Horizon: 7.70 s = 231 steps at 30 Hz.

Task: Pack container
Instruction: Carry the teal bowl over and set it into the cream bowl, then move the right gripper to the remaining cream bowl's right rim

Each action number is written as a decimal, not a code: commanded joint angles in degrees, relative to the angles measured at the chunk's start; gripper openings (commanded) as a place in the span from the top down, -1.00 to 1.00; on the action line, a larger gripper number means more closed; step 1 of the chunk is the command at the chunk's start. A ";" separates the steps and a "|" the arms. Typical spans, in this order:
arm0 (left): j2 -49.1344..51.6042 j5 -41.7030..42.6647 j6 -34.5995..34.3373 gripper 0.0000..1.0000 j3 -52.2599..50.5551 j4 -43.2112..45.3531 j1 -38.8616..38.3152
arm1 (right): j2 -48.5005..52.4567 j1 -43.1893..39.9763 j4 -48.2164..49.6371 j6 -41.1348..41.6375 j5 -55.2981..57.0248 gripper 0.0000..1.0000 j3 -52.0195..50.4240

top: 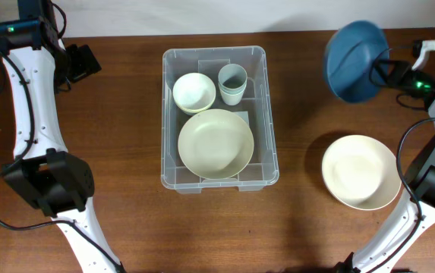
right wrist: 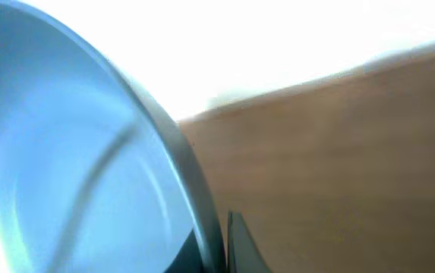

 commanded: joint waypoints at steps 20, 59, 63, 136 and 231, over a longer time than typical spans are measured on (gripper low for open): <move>0.04 -0.79 0.46 -0.99 0.85 -0.07 0.13 | -14.25 21.27 67.87 60.06 -19.50 0.92 0.28; 0.04 -0.79 0.46 -0.99 0.85 -0.07 0.13 | -14.03 33.59 20.96 51.08 3.15 0.92 0.24; 0.04 -0.79 0.46 -0.99 0.85 -0.04 0.13 | -14.03 34.12 4.44 39.65 11.61 0.93 0.24; 0.04 -0.79 0.46 -0.99 0.85 -0.04 0.15 | -39.34 30.45 -72.94 8.28 73.11 0.92 -10.82; 0.04 -0.79 0.46 -0.99 0.85 -0.04 0.13 | -35.30 -3.13 -18.73 -4.55 56.11 -0.40 -45.59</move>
